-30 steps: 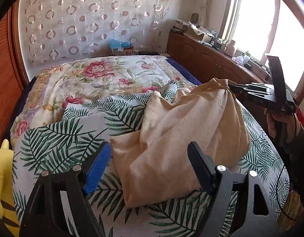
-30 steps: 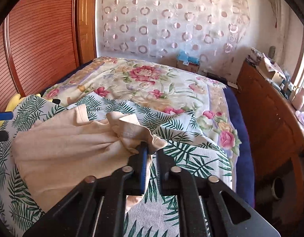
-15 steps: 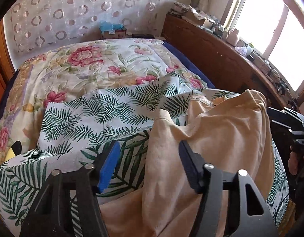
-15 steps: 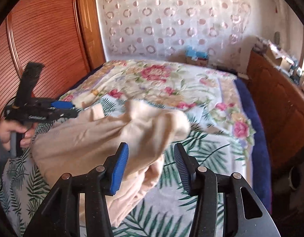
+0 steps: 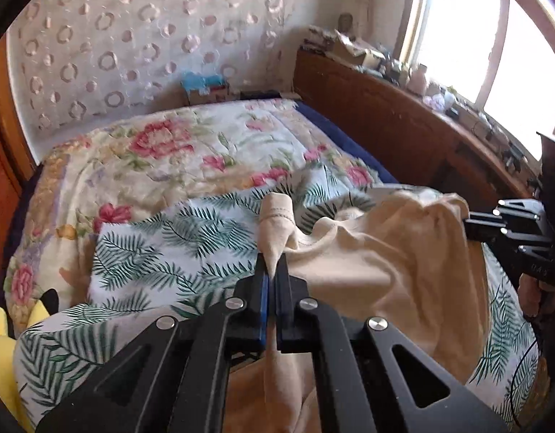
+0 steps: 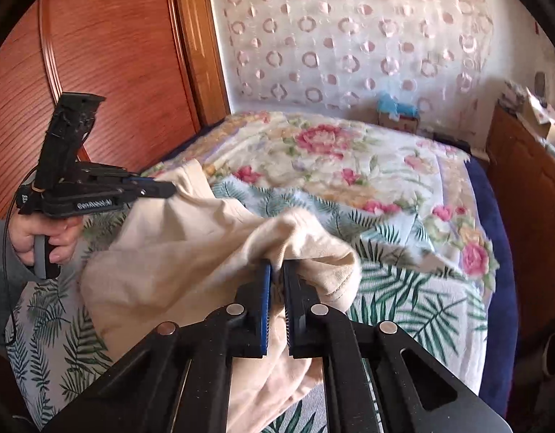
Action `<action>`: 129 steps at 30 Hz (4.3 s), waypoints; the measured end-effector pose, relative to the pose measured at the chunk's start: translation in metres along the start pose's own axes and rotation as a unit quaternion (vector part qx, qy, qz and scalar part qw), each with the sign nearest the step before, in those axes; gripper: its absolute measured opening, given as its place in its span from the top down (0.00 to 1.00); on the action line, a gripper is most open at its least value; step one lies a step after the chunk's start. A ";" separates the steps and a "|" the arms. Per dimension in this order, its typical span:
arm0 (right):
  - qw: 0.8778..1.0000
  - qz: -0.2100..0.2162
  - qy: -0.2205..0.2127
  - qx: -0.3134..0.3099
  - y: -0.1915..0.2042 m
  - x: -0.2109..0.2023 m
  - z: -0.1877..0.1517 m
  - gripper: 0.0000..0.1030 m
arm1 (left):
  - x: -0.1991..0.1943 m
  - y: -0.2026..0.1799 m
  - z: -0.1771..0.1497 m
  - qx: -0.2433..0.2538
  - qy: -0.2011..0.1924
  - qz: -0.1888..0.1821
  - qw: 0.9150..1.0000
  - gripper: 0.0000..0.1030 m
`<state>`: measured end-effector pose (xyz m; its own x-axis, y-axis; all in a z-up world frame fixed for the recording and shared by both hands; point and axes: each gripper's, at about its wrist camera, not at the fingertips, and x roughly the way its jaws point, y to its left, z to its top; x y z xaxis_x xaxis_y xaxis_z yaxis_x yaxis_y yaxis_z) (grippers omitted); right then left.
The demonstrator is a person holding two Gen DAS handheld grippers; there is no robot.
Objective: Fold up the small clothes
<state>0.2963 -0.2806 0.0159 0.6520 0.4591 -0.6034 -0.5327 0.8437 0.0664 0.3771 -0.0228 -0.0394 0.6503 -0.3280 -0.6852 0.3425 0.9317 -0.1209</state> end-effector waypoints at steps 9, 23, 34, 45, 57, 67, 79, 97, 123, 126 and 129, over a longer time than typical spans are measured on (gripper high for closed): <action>0.996 -0.088 -0.015 0.030 -0.017 0.001 0.009 0.96 | -0.026 0.034 0.002 -0.014 -0.005 0.076 0.997 0.96; 0.996 -0.047 0.052 0.056 -0.006 -0.002 -0.038 0.49 | -0.035 0.027 -0.075 -0.008 0.036 0.026 0.999 0.43; 0.996 -0.076 -0.004 0.052 -0.024 -0.031 -0.020 0.98 | -0.030 0.026 -0.102 -0.029 0.046 0.015 0.998 0.43; 0.994 -0.065 0.042 0.076 -0.017 0.001 -0.022 0.45 | -0.011 0.034 -0.100 -0.066 0.062 0.001 0.996 0.43; 0.989 -0.036 0.082 0.119 -0.024 0.023 -0.018 0.36 | -0.008 0.021 -0.099 -0.055 0.058 -0.021 0.997 0.49; 0.998 0.012 0.056 0.028 -0.005 0.017 -0.013 0.81 | -0.029 0.008 -0.096 -0.038 0.033 -0.076 0.996 0.90; 0.988 0.069 -0.021 -0.137 0.102 0.024 0.095 0.82 | -0.179 0.070 -0.109 -0.108 -0.128 0.041 0.985 0.90; 0.937 0.150 0.030 -0.313 0.306 0.212 0.167 0.82 | -0.199 0.133 -0.224 -0.251 -0.128 0.201 0.938 0.91; 0.984 0.161 0.066 -0.027 0.241 0.241 0.137 0.39 | -0.180 0.138 -0.230 -0.234 -0.064 0.224 0.944 0.91; 0.978 0.192 0.085 -0.004 0.239 0.239 0.122 0.36 | -0.181 0.139 -0.230 -0.231 -0.065 0.224 0.945 0.91; 0.972 0.210 0.103 0.006 0.246 0.245 0.110 0.34 | -0.182 0.139 -0.229 -0.228 -0.066 0.222 0.946 0.91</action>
<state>0.3845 0.0701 -0.0287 0.2558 0.7000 -0.6667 -0.7214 0.5974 0.3504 0.1515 0.2020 -0.0961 0.7508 0.1230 -0.6489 -0.2927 0.9427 -0.1601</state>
